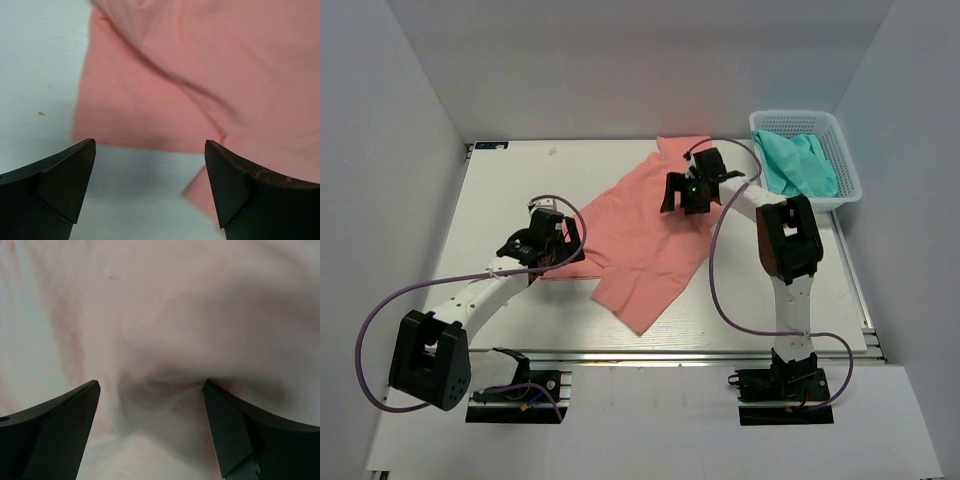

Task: Fold and stack the t-shirts
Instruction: Flatten out the tshirt

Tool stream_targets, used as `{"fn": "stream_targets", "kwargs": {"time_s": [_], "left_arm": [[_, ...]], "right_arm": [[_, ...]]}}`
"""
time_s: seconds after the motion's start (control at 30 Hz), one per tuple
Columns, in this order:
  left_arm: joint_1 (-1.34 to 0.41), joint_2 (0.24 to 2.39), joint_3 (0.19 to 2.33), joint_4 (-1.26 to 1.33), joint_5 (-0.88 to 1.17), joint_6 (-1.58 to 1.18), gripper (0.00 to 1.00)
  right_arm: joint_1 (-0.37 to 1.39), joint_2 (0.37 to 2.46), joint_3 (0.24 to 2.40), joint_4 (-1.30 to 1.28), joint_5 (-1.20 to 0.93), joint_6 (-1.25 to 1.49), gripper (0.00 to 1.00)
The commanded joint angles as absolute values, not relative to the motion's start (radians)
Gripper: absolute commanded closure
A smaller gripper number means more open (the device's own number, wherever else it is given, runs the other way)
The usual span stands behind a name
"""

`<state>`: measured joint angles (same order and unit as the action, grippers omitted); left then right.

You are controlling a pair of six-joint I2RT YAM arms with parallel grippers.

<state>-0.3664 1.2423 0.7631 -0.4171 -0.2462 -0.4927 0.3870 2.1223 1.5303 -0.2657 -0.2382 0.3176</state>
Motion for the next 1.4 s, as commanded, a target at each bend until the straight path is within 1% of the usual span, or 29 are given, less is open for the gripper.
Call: {"fn": "stream_targets", "kwargs": {"time_s": [0.0, 0.03, 0.1, 0.17, 0.23, 0.27, 0.33, 0.37, 0.43, 0.47, 0.5, 0.53, 0.57, 0.67, 0.7, 0.77, 0.8, 0.97, 1.1, 1.13, 1.2, 1.23, 1.3, 1.33, 1.37], "left_arm": [[-0.347, 1.238, 0.795, -0.451, -0.239, -0.495, 0.0], [-0.347, 1.238, 0.785, -0.451, -0.239, -0.495, 0.0], [-0.327, 1.238, 0.773, -0.451, -0.239, -0.495, 0.0], [-0.316, 1.229, 0.75, -0.451, -0.229, -0.511, 0.0], [-0.307, 1.229, 0.724, -0.431, -0.21, -0.52, 0.0], [-0.298, 1.241, 0.712, -0.417, -0.21, -0.52, 0.0], [-0.287, 1.267, 0.712, -0.417, -0.21, -0.543, 0.0], [-0.287, 1.282, 0.712, -0.417, -0.21, -0.543, 0.0], [-0.278, 1.325, 0.712, -0.417, -0.2, -0.555, 0.0], [-0.278, 1.338, 0.712, -0.417, -0.199, -0.555, 0.0], [-0.278, 1.347, 0.712, -0.408, -0.199, -0.566, 0.0], [-0.278, 1.359, 0.712, -0.399, -0.199, -0.566, 0.01], [-0.278, 1.359, 0.703, -0.388, -0.199, -0.566, 0.03], [-0.278, 1.379, 0.689, -0.342, -0.199, -0.577, 0.08], [-0.278, 1.388, 0.689, -0.342, -0.199, -0.577, 0.13], [-0.278, 1.407, 0.689, -0.342, -0.209, -0.577, 0.17], [-0.278, 1.419, 0.689, -0.342, -0.209, -0.577, 0.23], [-0.278, 1.428, 0.666, -0.33, -0.218, -0.577, 0.27], [-0.278, 1.448, 0.644, -0.29, -0.209, -0.586, 0.3], [-0.278, 1.448, 0.644, -0.264, -0.196, -0.586, 0.34], [-0.278, 1.472, 0.635, -0.239, -0.169, -0.568, 0.37], [-0.278, 1.482, 0.644, -0.227, -0.157, -0.557, 0.41], [-0.287, 1.512, 0.653, -0.216, -0.146, -0.545, 0.49], [-0.287, 1.513, 0.663, -0.216, -0.146, -0.534, 0.58], [-0.287, 1.526, 0.663, -0.207, -0.131, -0.534, 0.64]], "right_arm": [[0.321, 2.254, 1.71, -0.356, -0.232, 0.194, 0.1], [0.315, 2.29, 1.853, -0.4, -0.235, 0.181, 0.1], [0.304, 2.322, 1.975, -0.434, -0.255, 0.134, 0.1], [0.314, 2.272, 2.003, -0.431, -0.273, 0.1, 0.1], [0.327, 2.176, 1.935, -0.369, -0.296, 0.069, 0.1], [0.334, 2.101, 1.804, -0.315, -0.316, 0.069, 0.1], [0.351, 1.978, 1.705, -0.24, -0.308, 0.06, 0.1], [0.357, 1.901, 1.566, -0.207, -0.301, 0.055, 0.1], [0.383, 1.794, 1.479, -0.167, -0.235, 0.063, 0.1], [0.388, 1.726, 1.38, -0.164, -0.213, 0.061, 0.1], [0.402, 1.698, 1.35, -0.158, -0.2, 0.063, 0.1], [0.416, 1.613, 1.292, -0.152, -0.163, 0.069, 0.1], [0.429, 1.588, 1.245, -0.144, -0.144, 0.074, 0.1], [0.46, 1.493, 1.165, -0.166, -0.132, 0.1, 0.1], [0.469, 1.48, 1.142, -0.178, -0.127, 0.104, 0.1], [0.5, 1.428, 1.111, -0.195, -0.1, 0.112, 0.1], [0.511, 1.414, 1.105, -0.212, -0.086, 0.112, 0.1], [0.581, 1.347, 1.1, -0.284, 0.09, 0.12, 0.1], [0.637, 1.315, 1.065, -0.336, 0.149, 0.106, 0.1], [0.65, 1.318, 1.052, -0.348, 0.149, 0.098, 0.1], [0.699, 1.344, 1.029, -0.373, 0.186, 0.051, 0.1], [0.751, 1.353, 1.028, -0.406, 0.219, 0.045, 0.1], [0.785, 1.396, 1.022, -0.425, 0.21, 0.018, 0.1], [0.819, 1.402, 1.013, -0.442, 0.221, 0.014, 0.1], [0.845, 1.416, 1.014, -0.449, 0.219, 0.011, 0.1]]}}
